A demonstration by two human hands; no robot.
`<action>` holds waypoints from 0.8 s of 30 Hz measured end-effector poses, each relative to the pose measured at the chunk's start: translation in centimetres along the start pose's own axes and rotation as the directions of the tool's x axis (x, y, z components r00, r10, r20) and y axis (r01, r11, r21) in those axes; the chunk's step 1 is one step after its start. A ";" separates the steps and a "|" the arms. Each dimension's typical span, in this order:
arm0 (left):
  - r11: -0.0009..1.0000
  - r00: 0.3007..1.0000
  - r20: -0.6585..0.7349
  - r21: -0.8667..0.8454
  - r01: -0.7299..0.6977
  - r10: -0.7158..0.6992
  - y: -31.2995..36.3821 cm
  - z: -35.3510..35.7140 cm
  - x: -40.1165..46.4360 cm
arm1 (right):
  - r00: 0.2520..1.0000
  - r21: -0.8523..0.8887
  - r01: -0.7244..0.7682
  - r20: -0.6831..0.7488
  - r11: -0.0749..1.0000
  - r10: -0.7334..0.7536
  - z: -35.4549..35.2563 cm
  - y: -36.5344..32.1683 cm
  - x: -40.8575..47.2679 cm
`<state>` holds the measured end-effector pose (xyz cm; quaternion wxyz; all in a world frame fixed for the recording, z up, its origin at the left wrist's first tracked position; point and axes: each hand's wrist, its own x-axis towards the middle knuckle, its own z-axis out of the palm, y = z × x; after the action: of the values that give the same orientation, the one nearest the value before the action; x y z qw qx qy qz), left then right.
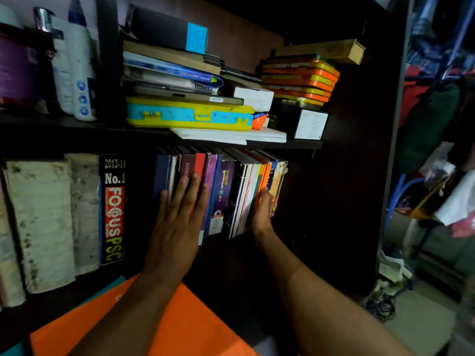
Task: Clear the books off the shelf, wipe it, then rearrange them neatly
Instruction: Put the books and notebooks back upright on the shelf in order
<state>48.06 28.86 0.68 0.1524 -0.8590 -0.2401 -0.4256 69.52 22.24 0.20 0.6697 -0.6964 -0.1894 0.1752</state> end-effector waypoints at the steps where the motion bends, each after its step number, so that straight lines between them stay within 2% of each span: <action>1: 1.000 1.000 0.002 -0.005 -0.009 0.009 -0.1 0.2 0.1 | 0.998 0.022 -0.004 0.057 1.000 0.002 -0.7 0.5 0.3; 3: 0.999 1.000 0.004 -0.042 -0.001 0.001 -0.3 0.1 0.1 | 0.998 -0.020 0.027 0.059 0.999 -0.026 -2.4 0.0 -1.3; 6: 0.994 0.999 -0.006 -0.100 0.046 -0.047 -0.3 -0.6 0.2 | 0.973 -0.115 0.122 -0.180 0.986 -0.142 -3.4 -2.4 -2.8; 8: 0.992 0.994 -0.041 -0.079 0.100 -0.103 -0.3 -1.1 0.1 | 0.956 -0.150 0.197 -0.191 0.969 -0.224 -2.8 -3.6 -2.1; 10: 0.989 0.988 -0.070 -0.066 0.135 -0.139 -0.8 -1.1 0.2 | 0.951 -0.208 0.191 -0.202 0.959 -0.233 -1.8 -4.4 -1.1; 14: 0.987 0.987 -0.063 -0.084 0.140 -0.146 -1.0 -0.7 0.2 | 0.969 -0.161 0.208 -0.098 0.965 -0.225 -2.8 -4.0 -1.6; 17: 0.972 0.977 -0.071 -0.141 0.189 -0.201 -1.0 -1.0 0.3 | 0.951 -0.247 0.278 -0.066 0.928 -0.303 -3.4 -3.0 -3.2; 20: 0.963 0.968 -0.066 -0.134 0.234 -0.244 -0.8 -1.2 0.2 | 0.944 -0.240 0.325 0.139 0.914 -0.299 -0.9 -2.2 -4.3; 24: 0.958 0.964 -0.055 -0.137 0.251 -0.261 -0.5 -1.0 0.2 | 0.972 -0.087 0.231 0.071 0.969 -0.226 1.6 -2.7 -3.0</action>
<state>47.22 28.90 1.42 0.0488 -0.8128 -0.3155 -0.4873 66.06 22.19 2.76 0.6454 -0.6953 -0.2968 0.1087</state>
